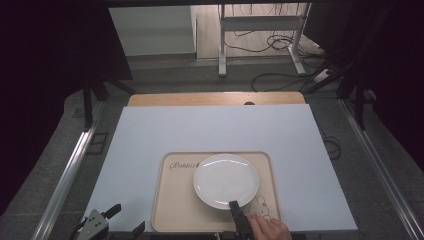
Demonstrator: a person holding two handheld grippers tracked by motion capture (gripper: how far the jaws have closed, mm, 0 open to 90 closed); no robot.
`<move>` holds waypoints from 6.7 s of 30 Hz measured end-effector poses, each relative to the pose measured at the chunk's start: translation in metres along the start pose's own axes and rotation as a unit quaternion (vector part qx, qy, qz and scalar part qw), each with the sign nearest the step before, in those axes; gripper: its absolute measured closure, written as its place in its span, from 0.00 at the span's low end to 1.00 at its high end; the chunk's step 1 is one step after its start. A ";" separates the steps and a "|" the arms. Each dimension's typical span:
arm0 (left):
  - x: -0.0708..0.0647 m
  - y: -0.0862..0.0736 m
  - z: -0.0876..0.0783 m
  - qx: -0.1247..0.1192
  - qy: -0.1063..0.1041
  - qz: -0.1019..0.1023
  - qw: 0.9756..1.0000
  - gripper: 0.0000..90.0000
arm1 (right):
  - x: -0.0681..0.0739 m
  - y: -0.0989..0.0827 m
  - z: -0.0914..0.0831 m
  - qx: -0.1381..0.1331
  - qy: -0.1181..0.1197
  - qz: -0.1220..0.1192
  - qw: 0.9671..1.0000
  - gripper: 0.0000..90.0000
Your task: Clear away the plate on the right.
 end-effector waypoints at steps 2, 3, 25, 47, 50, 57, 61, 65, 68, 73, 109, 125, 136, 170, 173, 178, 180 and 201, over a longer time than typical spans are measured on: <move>0.000 0.000 0.000 0.000 0.000 0.000 1.000 0.03 | 0.002 0.004 0.001 -0.001 0.004 -0.002 1.000 0.92; 0.000 0.000 0.000 0.000 0.000 0.000 1.000 0.03 | 0.002 0.004 0.001 -0.001 0.004 -0.002 1.000 0.92; 0.000 0.000 0.000 0.001 -0.001 0.001 1.000 0.03 | 0.013 0.021 0.021 -0.022 0.021 -0.001 1.000 0.94; 0.000 0.000 0.000 0.001 -0.002 0.002 1.000 0.03 | 0.020 0.022 0.023 -0.009 0.059 0.012 0.998 0.93; 0.000 0.000 0.000 0.000 -0.001 0.001 1.000 0.03 | 0.019 0.021 0.023 -0.009 0.062 0.019 0.998 0.91; 0.000 0.000 0.000 0.000 -0.001 0.000 1.000 0.03 | 0.014 0.020 0.023 -0.006 0.069 0.040 0.997 0.81; 0.000 0.000 0.000 -0.001 -0.001 -0.001 1.000 0.03 | 0.012 0.019 0.023 -0.007 0.066 0.045 0.997 0.78; 0.000 0.000 0.000 -0.001 -0.001 -0.001 1.000 0.03 | 0.009 0.018 0.022 -0.005 0.069 0.048 0.996 0.71; 0.000 0.000 0.000 -0.001 -0.001 -0.001 1.000 0.03 | 0.008 0.018 0.021 -0.006 0.074 0.053 0.996 0.69; 0.000 0.000 -0.001 -0.001 -0.001 0.000 1.000 0.03 | 0.005 0.016 0.017 -0.005 0.078 0.054 0.995 0.66; 0.000 0.000 -0.001 -0.002 -0.001 0.000 1.000 0.03 | -0.019 -0.013 0.004 0.003 0.074 0.129 0.989 0.51; 0.000 0.000 -0.001 -0.003 -0.001 0.000 1.000 0.03 | -0.027 -0.034 0.006 0.002 0.095 0.224 0.970 0.39; 0.000 0.000 -0.001 -0.004 -0.001 0.000 1.000 0.03 | -0.033 -0.047 0.005 0.001 0.111 0.288 0.951 0.32; 0.000 0.000 -0.001 -0.001 -0.001 0.002 1.000 0.03 | -0.044 -0.098 -0.008 -0.010 0.163 0.494 0.854 0.12; 0.000 0.000 -0.001 -0.001 -0.001 0.002 1.000 0.03 | -0.044 -0.103 -0.010 -0.009 0.161 0.504 0.849 0.11; 0.000 0.000 -0.001 -0.001 0.000 0.003 1.000 0.03 | -0.044 -0.111 -0.014 -0.008 0.159 0.519 0.840 0.11; 0.000 0.000 -0.001 -0.001 0.000 0.003 1.000 0.04 | -0.043 -0.114 -0.016 -0.007 0.157 0.525 0.836 0.11; 0.000 0.000 -0.001 -0.001 -0.001 0.003 1.000 0.03 | -0.032 -0.141 -0.037 0.005 0.139 0.570 0.810 0.09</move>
Point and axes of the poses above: each handheld gripper's, and its own axes: z roughly forward along the jaws, y roughly out of its top, x roughly to its left, the point moved 4 cm from there along z, roughly forward along the jaws, and after that the axes turned 7 degrees about -y, right-handed, at the moved point
